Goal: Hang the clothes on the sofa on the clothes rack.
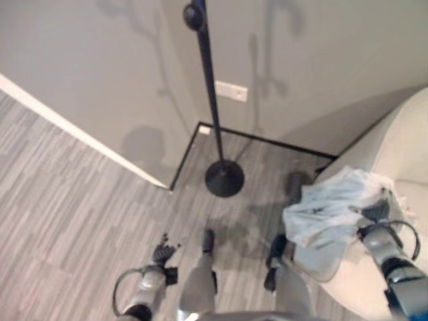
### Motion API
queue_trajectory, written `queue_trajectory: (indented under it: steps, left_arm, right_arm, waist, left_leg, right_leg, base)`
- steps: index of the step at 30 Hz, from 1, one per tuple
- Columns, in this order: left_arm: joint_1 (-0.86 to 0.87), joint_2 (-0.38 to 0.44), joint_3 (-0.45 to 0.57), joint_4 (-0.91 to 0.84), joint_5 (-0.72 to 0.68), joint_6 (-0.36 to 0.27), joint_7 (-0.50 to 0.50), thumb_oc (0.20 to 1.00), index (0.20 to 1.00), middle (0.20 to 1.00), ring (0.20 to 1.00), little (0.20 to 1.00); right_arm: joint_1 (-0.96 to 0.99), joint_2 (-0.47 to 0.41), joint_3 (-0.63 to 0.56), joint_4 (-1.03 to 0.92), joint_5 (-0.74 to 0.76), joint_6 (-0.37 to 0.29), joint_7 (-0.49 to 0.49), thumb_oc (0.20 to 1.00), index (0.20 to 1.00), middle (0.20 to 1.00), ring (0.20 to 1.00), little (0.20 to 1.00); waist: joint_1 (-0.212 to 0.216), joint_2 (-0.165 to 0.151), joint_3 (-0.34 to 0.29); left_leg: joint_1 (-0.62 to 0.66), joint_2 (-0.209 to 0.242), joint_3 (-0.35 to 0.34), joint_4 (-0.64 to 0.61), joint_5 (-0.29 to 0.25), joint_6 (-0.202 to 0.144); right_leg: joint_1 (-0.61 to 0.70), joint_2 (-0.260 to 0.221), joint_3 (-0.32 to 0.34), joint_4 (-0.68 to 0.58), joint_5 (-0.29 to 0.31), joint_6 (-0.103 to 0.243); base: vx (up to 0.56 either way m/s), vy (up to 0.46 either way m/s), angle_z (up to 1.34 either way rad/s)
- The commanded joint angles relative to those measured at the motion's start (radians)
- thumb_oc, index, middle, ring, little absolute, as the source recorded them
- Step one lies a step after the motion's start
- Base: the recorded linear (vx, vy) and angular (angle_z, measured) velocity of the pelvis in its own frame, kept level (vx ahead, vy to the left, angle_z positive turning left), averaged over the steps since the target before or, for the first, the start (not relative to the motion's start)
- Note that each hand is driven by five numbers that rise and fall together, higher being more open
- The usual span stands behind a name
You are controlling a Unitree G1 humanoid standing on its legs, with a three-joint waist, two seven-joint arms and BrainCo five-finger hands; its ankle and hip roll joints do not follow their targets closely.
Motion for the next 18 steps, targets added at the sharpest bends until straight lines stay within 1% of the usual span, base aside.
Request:
queue_trajectory:
  steps: [1,2,4,5,6,7,9,10,11,13,18]
  left_arm:
    - [-0.057,0.018,-0.046,-0.022,0.034,-0.029,0.054,1.0,1.0,1.0,1.0,1.0]
    - [-0.06,0.01,-0.052,-0.009,0.043,-0.027,0.065,1.0,1.0,1.0,1.0,1.0]
    - [-0.07,0.001,-0.054,0.006,0.041,-0.025,0.076,1.0,1.0,1.0,1.0,1.0]
    - [-0.072,-0.003,-0.059,0.008,0.045,-0.024,0.077,1.0,1.0,1.0,1.0,1.0]
    - [-0.073,-0.005,-0.062,0.006,0.049,-0.024,0.074,1.0,1.0,1.0,1.0,1.0]
    - [-0.07,-0.002,-0.067,-0.023,0.047,-0.023,0.063,1.0,1.0,1.0,1.0,1.0]
    - [-0.07,-0.001,-0.067,-0.023,0.047,-0.023,0.063,1.0,1.0,1.0,1.0,1.0]
    - [-0.066,0.005,-0.065,-0.041,0.056,-0.016,0.046,1.0,1.0,1.0,1.0,1.0]
    - [-0.061,0.008,-0.062,-0.048,0.058,-0.01,0.035,1.0,1.0,1.0,1.0,1.0]
    - [-0.057,0.006,-0.056,-0.037,0.064,-0.001,0.022,1.0,1.0,1.0,1.0,1.0]
    - [-0.061,-0.013,-0.031,0.066,0.08,0.013,0.017,1.0,1.0,1.0,1.0,1.0]
  right_arm:
    - [0.026,0.094,0.136,0.136,-0.009,0.126,0.124,1.0,1.0,1.0,1.0,1.0]
    - [0.046,0.111,0.131,0.14,0.001,0.126,0.122,1.0,1.0,1.0,1.0,1.0]
    - [0.076,0.151,0.106,0.145,0.078,0.11,0.145,1.0,1.0,1.0,1.0,1.0]
    - [0.093,0.165,0.112,0.158,0.088,0.112,0.164,0.918,0.918,0.918,0.918,0.918]
    - [0.102,0.174,0.118,0.167,0.096,0.112,0.183,0.768,0.768,0.768,0.768,0.768]
    - [0.11,0.196,0.109,0.176,0.167,0.102,0.249,0.2,0.2,0.2,0.2,0.2]
    - [0.11,0.196,0.109,0.176,0.167,0.102,0.249,0.2,0.2,0.2,0.2,0.2]
    - [0.112,0.21,0.097,0.18,0.226,0.085,0.299,0.2,0.2,0.2,0.2,0.2]
    - [0.107,0.216,0.094,0.172,0.254,0.076,0.303,0.2,0.2,0.2,0.2,0.2]
    - [0.109,0.226,0.1,0.155,0.259,0.068,0.306,0.2,0.2,0.2,0.2,0.2]
    - [0.126,0.25,0.107,0.093,0.288,0.053,0.322,0.2,0.2,0.2,0.2,0.2]
  waist:
    - [0.048,0.069,0.098]
    - [0.043,0.068,0.102]
    - [0.033,0.062,0.104]
    - [0.03,0.063,0.106]
    - [0.028,0.064,0.107]
    - [0.025,0.069,0.114]
    - [0.025,0.069,0.114]
    - [0.027,0.072,0.116]
    - [0.027,0.074,0.116]
    - [0.027,0.073,0.113]
    - [0.023,0.055,0.085]
  left_leg:
    - [0.076,0.035,-0.031,-0.001,-0.038,-0.002]
    - [0.08,0.037,-0.03,-0.002,-0.041,-0.002]
    - [0.081,0.034,-0.03,-0.002,-0.046,0.001]
    - [0.082,0.032,-0.031,-0.002,-0.049,0.003]
    - [0.082,0.03,-0.032,-0.002,-0.051,0.003]
    - [0.084,0.02,-0.033,-0.002,-0.057,0.006]
    - [0.085,0.02,-0.033,-0.002,-0.057,0.006]
    - [0.087,0.013,-0.034,-0.002,-0.061,0.008]
    - [0.09,0.009,-0.035,-0.002,-0.062,0.01]
    - [0.096,0.002,-0.035,-0.002,-0.066,0.011]
    - [0.119,-0.005,-0.032,-0.002,-0.081,0.016]
  right_leg:
    - [-0.047,-0.169,0.055,0.138,0.028,0.077]
    - [-0.047,-0.167,0.057,0.14,0.027,0.077]
    - [-0.051,-0.166,0.06,0.139,0.029,0.078]
    - [-0.053,-0.169,0.059,0.141,0.03,0.078]
    - [-0.052,-0.171,0.058,0.139,0.033,0.079]
    - [-0.045,-0.177,0.053,0.132,0.039,0.083]
    - [-0.044,-0.177,0.053,0.132,0.039,0.083]
    - [-0.041,-0.183,0.053,0.13,0.042,0.085]
    - [-0.037,-0.185,0.054,0.127,0.044,0.086]
    - [-0.025,-0.188,0.053,0.12,0.045,0.086]
    - [-0.002,-0.193,0.05,0.115,0.045,0.088]
  base:
    - [0.01,0.006,-0.05]
    - [0.01,-0.004,-0.18]
    - [0.01,-0.011,0.47]
    - [0.01,-0.001,0.8]
    - [0.0,0.024,0.36]
    - [0.0,0.0,0.0]
    - [0.0,0.007,0.06]
    - [0.01,0.03,0.24]
    - [0.02,0.047,0.18]
    - [0.03,0.038,0.02]
    - [0.04,0.021,-0.03]
